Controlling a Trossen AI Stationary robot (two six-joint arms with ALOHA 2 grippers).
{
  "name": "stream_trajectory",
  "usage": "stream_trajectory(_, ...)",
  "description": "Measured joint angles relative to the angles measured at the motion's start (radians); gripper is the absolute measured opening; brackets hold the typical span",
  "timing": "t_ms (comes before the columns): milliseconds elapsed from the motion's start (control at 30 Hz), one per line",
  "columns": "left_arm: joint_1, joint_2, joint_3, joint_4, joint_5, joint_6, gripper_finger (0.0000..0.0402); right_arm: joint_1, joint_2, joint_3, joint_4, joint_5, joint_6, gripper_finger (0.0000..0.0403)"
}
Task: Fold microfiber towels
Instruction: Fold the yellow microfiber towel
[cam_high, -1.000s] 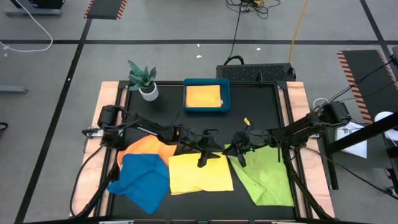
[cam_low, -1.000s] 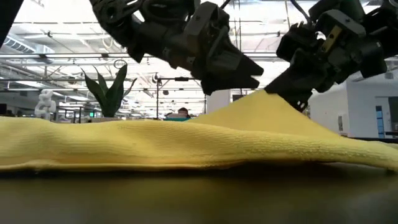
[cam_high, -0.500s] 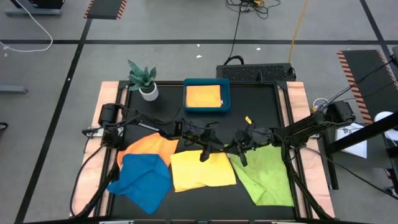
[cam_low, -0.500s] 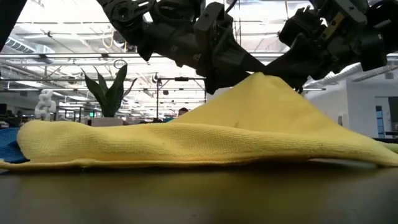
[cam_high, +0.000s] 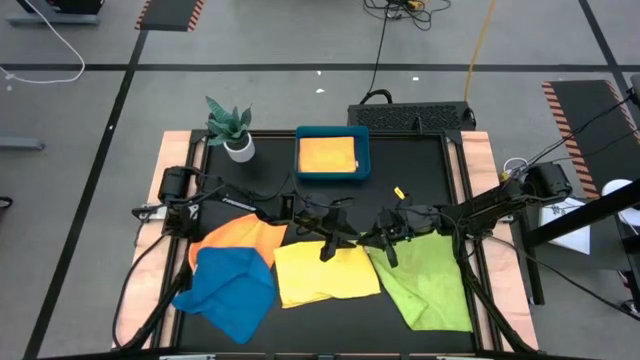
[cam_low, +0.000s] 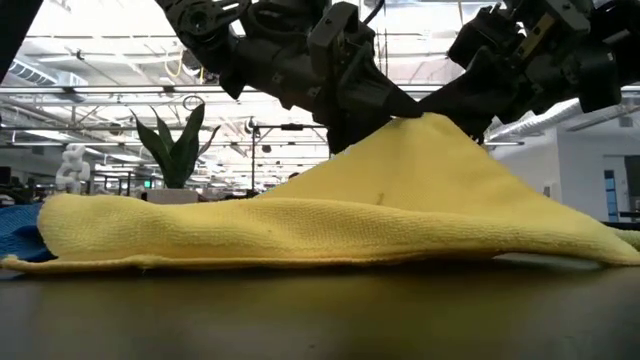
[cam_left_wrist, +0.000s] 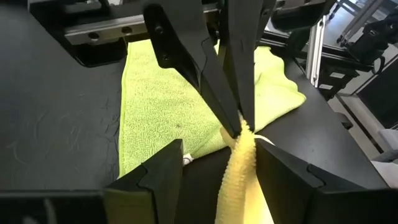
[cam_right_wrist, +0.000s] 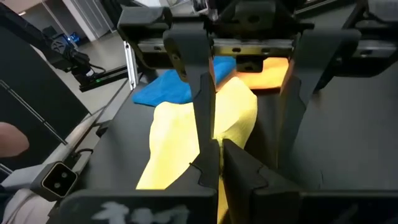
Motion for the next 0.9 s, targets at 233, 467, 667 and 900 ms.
stream_trajectory(233,0.000,0.000,0.003,0.000,0.011,0.011,0.0188,-0.017,0.000,0.073,-0.080,-0.004,-0.011,0.0000)
stream_trajectory(467,0.000,0.000,0.004,-0.029,0.040,0.047,0.0126,-0.018,0.000,0.119,-0.176,-0.004,-0.029,0.0000)
stream_trajectory(667,0.000,0.000,0.004,-0.030,0.041,0.133,0.0032,-0.018,0.000,0.119,-0.184,-0.004,-0.015,0.0009)
stream_trajectory(900,0.003,-0.026,0.004,-0.089,0.039,0.212,0.0006,-0.016,-0.002,0.120,-0.263,-0.004,0.005,0.0080)
